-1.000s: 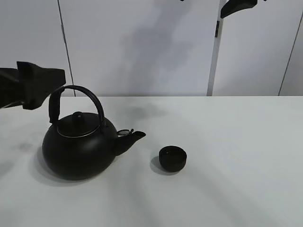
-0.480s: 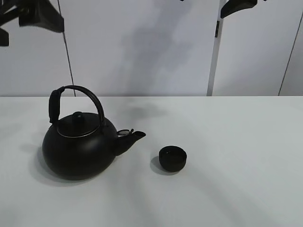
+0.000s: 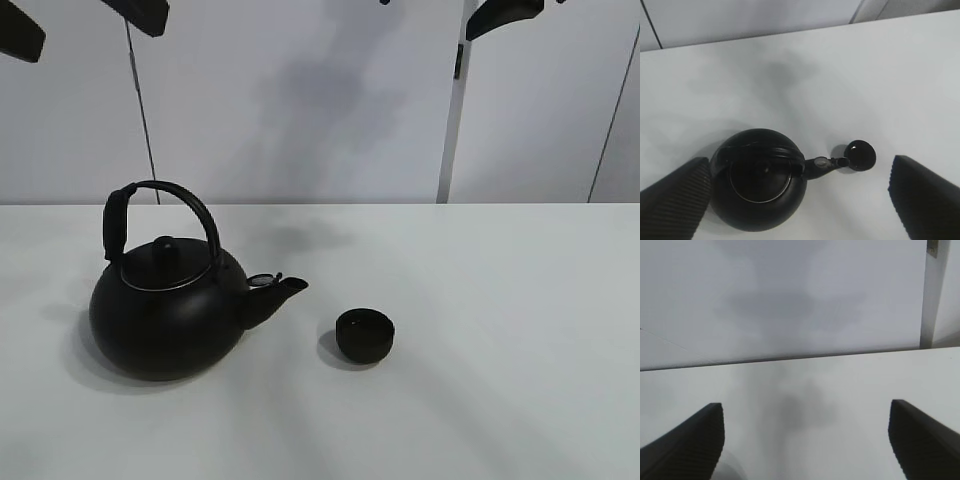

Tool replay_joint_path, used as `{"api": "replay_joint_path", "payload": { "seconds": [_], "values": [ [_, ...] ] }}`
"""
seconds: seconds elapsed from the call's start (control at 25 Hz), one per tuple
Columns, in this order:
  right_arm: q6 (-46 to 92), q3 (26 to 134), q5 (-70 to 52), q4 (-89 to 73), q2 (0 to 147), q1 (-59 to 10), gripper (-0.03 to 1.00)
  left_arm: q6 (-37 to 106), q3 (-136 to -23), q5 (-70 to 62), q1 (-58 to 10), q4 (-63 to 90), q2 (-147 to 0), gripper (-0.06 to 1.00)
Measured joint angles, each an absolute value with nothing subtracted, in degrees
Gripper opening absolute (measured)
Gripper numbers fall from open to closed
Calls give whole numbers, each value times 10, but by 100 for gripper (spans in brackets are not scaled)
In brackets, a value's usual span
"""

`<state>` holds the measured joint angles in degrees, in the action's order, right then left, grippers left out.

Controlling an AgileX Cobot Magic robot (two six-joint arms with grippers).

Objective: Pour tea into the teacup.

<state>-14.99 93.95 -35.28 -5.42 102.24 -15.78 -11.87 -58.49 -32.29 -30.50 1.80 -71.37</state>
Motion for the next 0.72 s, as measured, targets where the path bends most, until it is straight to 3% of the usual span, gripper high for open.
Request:
{"api": "replay_joint_path", "payload": {
  "seconds": [0.28,0.48,0.72],
  "values": [
    [-150,940,-398,-56,1022,-158,61,-47,-716,-441,-285,91,-809,69],
    [-148,940,-497,-71,1022,-158,61,-45,-802,-516,-285,100,-871,69],
    [-115,940,-604,-124,1022,-158,61,-43,-832,-557,-285,115,-913,69]
  ]
}}
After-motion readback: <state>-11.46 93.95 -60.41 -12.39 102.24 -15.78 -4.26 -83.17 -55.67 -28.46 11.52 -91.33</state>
